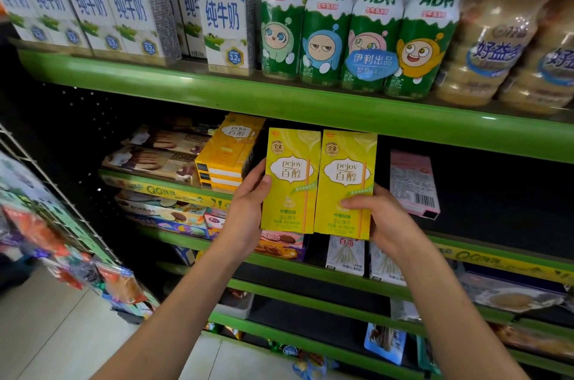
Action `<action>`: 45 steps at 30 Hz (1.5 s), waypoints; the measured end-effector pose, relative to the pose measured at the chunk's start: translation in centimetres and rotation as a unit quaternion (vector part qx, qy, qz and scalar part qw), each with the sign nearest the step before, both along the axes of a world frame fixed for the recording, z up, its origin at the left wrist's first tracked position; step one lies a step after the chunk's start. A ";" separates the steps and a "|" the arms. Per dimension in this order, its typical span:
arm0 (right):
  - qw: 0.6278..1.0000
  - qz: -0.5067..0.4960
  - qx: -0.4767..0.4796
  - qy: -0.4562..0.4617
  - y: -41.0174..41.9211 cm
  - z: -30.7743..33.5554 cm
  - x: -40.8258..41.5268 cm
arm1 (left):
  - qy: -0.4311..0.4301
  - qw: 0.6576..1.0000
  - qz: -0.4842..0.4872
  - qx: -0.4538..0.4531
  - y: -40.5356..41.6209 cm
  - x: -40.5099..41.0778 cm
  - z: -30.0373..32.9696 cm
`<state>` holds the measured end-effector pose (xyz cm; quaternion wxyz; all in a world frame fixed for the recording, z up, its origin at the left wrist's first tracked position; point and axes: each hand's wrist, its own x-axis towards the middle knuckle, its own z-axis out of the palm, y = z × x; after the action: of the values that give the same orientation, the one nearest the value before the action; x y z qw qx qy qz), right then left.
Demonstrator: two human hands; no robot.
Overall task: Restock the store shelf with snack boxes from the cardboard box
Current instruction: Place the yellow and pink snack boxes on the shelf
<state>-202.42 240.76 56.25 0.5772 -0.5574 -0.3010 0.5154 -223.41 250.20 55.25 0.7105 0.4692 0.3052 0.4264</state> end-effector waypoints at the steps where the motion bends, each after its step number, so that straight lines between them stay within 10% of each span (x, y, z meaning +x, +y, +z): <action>1: 1.000 -0.002 -0.002 -0.001 0.0 0.0 0.0 | 0.002 1.000 0.002 0.001 0.0 0.0 0.0; 45: 0.999 -0.027 -0.023 -0.008 0.5 -0.1 0.0 | 0.020 1.000 0.004 0.004 0.4 0.3 -0.9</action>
<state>-202.41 241.23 56.19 0.5756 -0.5824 -0.2786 0.5019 -223.14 250.56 54.33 0.7006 0.4792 0.3200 0.4207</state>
